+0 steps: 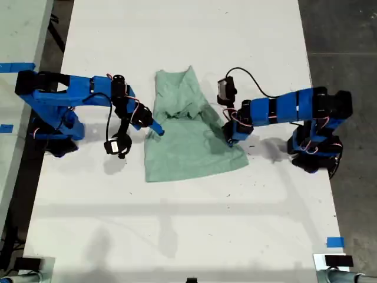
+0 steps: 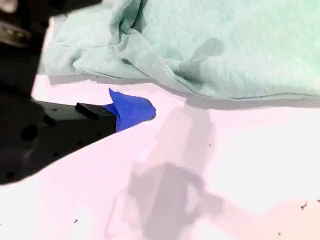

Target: Fold tshirt

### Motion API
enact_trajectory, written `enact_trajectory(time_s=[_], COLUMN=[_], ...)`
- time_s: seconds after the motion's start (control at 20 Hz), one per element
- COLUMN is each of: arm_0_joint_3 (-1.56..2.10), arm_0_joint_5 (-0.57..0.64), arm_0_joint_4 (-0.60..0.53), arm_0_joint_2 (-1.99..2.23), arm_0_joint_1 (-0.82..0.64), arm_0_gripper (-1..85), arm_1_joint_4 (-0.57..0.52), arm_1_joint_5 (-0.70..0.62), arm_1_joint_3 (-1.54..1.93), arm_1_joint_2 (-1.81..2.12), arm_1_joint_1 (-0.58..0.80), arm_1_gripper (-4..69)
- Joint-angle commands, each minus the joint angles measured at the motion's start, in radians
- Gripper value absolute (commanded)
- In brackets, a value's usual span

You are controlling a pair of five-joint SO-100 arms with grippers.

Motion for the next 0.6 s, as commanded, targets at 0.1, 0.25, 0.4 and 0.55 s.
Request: enact_trajectory(time_s=[0.1,0.25,0.4,0.55], arm_0_joint_3=[-0.011,-0.011,-0.011,-0.012], arm_0_joint_5=[-0.008,-0.009,-0.011,-0.011], arm_0_joint_4=[-0.002,0.002,0.002,0.002], arm_0_joint_2=[0.06,0.06,0.06,0.06], arm_0_joint_1=[0.011,0.011,0.005,0.003], arm_0_gripper=[29.4,29.5,29.6,29.6], arm_1_joint_4=[0.153,0.19,0.183,0.072], arm_1_joint_5=[0.064,0.137,0.212,0.272], arm_1_joint_3=[-0.354,-0.568,-0.796,-0.845], arm_1_joint_2=[-0.072,-0.225,-0.402,-0.492], arm_1_joint_1=[-0.051,-0.075,-0.106,-0.121], arm_1_gripper=[-2.3,-2.3,-2.3,-2.3])
